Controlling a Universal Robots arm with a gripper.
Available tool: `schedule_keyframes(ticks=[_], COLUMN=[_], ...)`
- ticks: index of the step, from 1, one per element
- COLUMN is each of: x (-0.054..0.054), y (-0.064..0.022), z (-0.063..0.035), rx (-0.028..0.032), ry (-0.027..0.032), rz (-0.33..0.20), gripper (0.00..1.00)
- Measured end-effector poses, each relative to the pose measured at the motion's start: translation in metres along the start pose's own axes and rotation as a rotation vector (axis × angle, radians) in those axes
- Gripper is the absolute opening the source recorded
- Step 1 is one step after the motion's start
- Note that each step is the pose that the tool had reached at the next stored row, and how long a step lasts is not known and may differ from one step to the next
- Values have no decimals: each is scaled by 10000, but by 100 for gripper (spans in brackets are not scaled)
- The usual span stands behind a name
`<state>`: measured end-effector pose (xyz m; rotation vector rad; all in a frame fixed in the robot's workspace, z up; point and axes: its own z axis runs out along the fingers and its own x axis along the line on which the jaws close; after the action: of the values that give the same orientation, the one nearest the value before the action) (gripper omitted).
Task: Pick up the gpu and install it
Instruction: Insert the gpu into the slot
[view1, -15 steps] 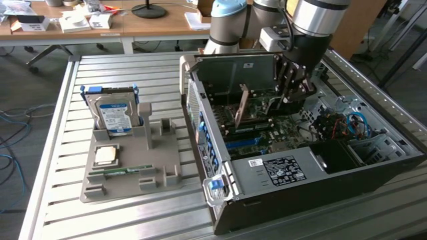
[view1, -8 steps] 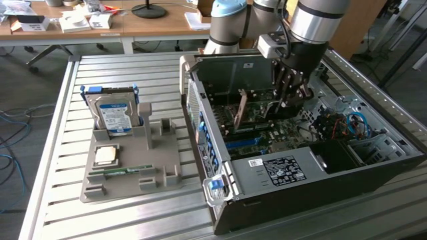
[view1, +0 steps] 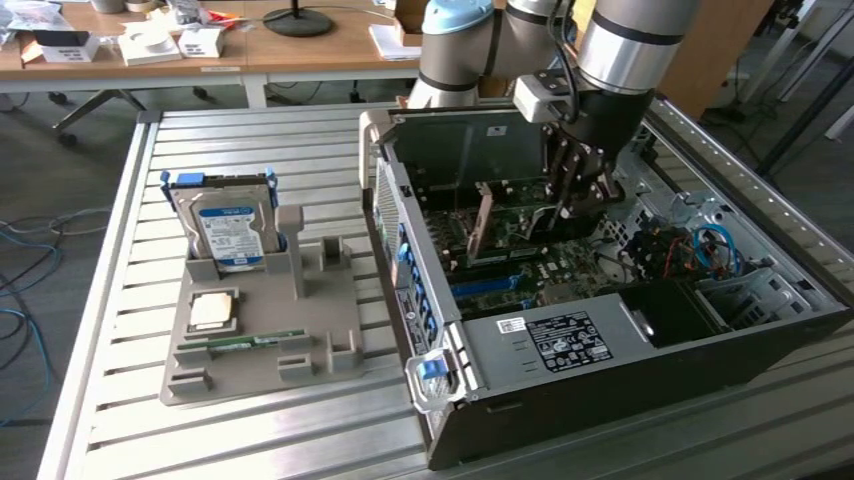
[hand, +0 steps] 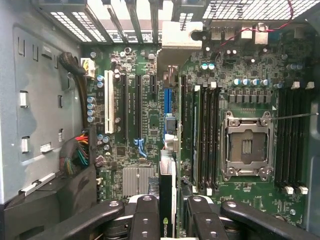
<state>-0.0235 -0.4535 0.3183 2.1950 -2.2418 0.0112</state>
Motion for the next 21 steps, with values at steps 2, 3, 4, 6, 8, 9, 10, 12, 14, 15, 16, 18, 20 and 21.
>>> schedule_keyframes(ticks=[2,3,4,6,8,9,10,12,14,15,16,18,20,21], x=[0,-1,-1,-2,-3,-3,-4,-4,-4,-4,-4,-4,-4,-4], y=[0,8,19,51,83,98,112,140,163,165,165,165,165,165], z=[1,1,2,7,11,13,15,19,21,22,22,22,23,32], rx=[1,1,0,1,1,0,0,1,0,1,0,0,1,2], ry=[-2,-1,-2,-2,-1,-1,-1,-1,-1,0,-1,0,-1,-5], rz=[0,4,3,1,0,1,1,2,2,2,2,1,1,1], gripper=[26,26,26,26,26,26,26,26,26,26,26,26,26,26])
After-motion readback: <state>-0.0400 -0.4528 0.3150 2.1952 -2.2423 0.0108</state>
